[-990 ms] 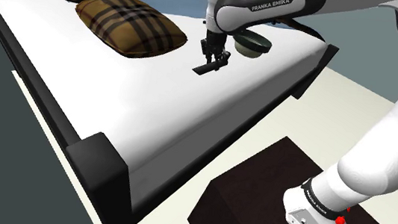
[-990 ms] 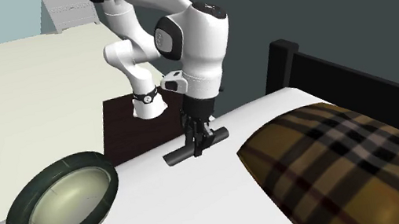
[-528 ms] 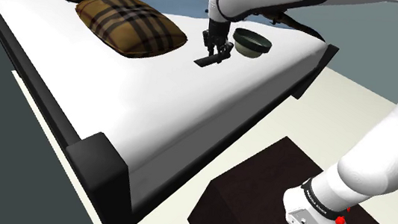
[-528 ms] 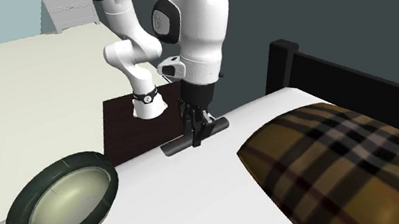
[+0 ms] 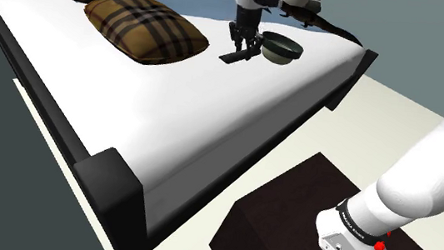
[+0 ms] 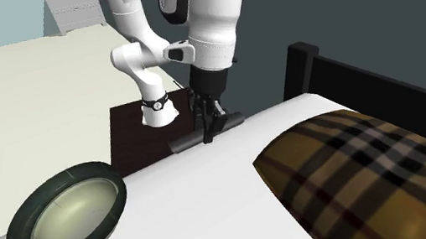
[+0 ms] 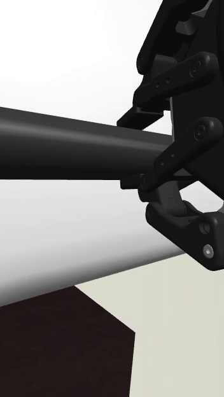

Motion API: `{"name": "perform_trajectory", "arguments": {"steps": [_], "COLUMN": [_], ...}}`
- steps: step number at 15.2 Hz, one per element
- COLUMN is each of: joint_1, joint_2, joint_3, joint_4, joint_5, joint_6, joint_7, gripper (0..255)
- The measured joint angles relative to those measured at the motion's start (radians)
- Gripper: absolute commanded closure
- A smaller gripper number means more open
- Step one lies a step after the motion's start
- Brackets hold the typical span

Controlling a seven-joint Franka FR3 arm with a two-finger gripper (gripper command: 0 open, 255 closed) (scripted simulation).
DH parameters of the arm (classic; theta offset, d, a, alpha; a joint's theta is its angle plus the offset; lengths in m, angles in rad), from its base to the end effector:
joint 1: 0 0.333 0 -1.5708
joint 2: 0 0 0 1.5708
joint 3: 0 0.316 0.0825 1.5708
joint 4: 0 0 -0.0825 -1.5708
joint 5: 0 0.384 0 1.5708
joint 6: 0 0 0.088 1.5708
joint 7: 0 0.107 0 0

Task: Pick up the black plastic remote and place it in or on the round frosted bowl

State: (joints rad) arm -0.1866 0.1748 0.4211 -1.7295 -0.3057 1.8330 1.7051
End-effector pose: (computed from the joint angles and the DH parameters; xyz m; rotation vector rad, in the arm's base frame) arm 0.5974 0.1034 0.4796 2.2796 -1.8941 0.2272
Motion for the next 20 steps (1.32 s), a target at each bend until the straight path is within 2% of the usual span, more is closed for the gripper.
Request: {"name": "perform_trajectory", "arguments": {"steps": [15, 20], "joint_1": [0.009, -0.04], "joint_2": [-0.004, 0.009], "joint_3": [0.006, -0.029], "joint_4": [0.191, 0.218], "joint_5": [0.011, 0.008], "joint_6": [-0.19, -0.183], "joint_7": [-0.044, -0.128], "gripper": [255, 255]}}
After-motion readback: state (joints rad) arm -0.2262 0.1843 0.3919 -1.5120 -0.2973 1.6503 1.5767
